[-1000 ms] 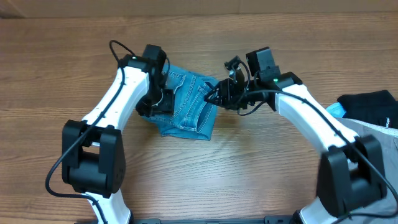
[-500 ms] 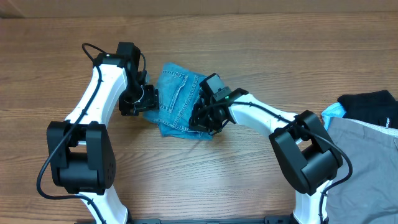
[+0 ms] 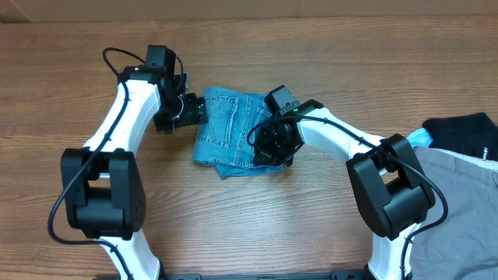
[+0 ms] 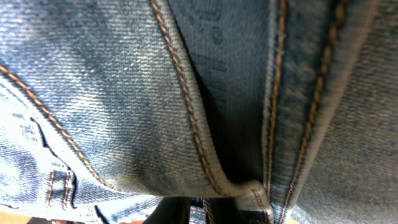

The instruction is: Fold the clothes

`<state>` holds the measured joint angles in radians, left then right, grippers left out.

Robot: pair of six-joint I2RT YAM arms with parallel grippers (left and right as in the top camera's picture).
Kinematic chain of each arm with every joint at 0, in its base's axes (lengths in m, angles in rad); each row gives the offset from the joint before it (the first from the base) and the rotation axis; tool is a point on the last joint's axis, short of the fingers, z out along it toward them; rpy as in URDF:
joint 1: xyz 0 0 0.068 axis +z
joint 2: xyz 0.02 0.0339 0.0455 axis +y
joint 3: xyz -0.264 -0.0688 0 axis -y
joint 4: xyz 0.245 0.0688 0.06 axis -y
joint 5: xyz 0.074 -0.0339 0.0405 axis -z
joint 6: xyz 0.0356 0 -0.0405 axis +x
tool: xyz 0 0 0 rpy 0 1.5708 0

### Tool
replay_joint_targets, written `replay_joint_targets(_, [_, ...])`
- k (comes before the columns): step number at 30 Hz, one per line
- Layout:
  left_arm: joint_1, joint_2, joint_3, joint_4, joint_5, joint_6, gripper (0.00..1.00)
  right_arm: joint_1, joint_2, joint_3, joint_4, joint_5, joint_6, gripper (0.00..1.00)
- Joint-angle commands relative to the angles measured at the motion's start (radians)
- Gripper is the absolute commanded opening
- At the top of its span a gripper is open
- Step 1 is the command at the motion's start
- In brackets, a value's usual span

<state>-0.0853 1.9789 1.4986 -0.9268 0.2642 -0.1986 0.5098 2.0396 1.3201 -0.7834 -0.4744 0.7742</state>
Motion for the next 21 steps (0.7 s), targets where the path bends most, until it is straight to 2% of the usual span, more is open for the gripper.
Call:
replay_joint_targets(1, [-0.007, 0.121, 0.009, 0.040, 0.193, 0.057, 0.90, -0.014, 0.059, -0.050, -0.045, 0.136, 0.004, 0.12])
replay_joint_targets(3, [-0.007, 0.189, 0.009, 0.055, 0.280, 0.091, 0.89, -0.014, 0.059, -0.050, -0.049, 0.133, 0.003, 0.12])
replay_joint_targets(6, [-0.007, 0.260, 0.009, 0.053, 0.288, 0.122, 0.84, -0.015, 0.059, -0.050, -0.055, 0.133, 0.003, 0.12])
replay_joint_targets(9, [-0.007, 0.319, 0.009, 0.033, 0.288, 0.247, 0.70, -0.015, 0.059, -0.050, -0.057, 0.130, -0.014, 0.12])
replay_joint_targets(10, [-0.007, 0.333, 0.009, 0.026, 0.292, 0.270, 0.59, -0.015, 0.059, -0.050, -0.058, 0.129, -0.019, 0.12])
replay_joint_targets(11, [-0.007, 0.339, 0.009, 0.021, 0.313, 0.288, 0.41, -0.015, 0.059, -0.050, -0.057, 0.129, -0.019, 0.12])
replay_joint_targets(14, [-0.006, 0.340, 0.010, 0.014, 0.406, 0.326, 0.12, -0.015, 0.059, -0.050, -0.059, 0.129, -0.019, 0.12])
replay_joint_targets(16, [0.002, 0.339, 0.010, 0.003, 0.441, 0.327, 0.04, -0.016, 0.052, -0.045, -0.061, 0.124, -0.060, 0.08])
replay_joint_targets(18, [0.014, 0.330, 0.010, -0.006, 0.449, 0.327, 0.04, -0.016, 0.026, -0.035, -0.065, 0.119, -0.137, 0.07])
replay_joint_targets(21, [0.058, 0.276, 0.034, -0.039, 0.488, 0.333, 0.04, -0.020, -0.125, 0.026, -0.178, 0.249, -0.226, 0.07])
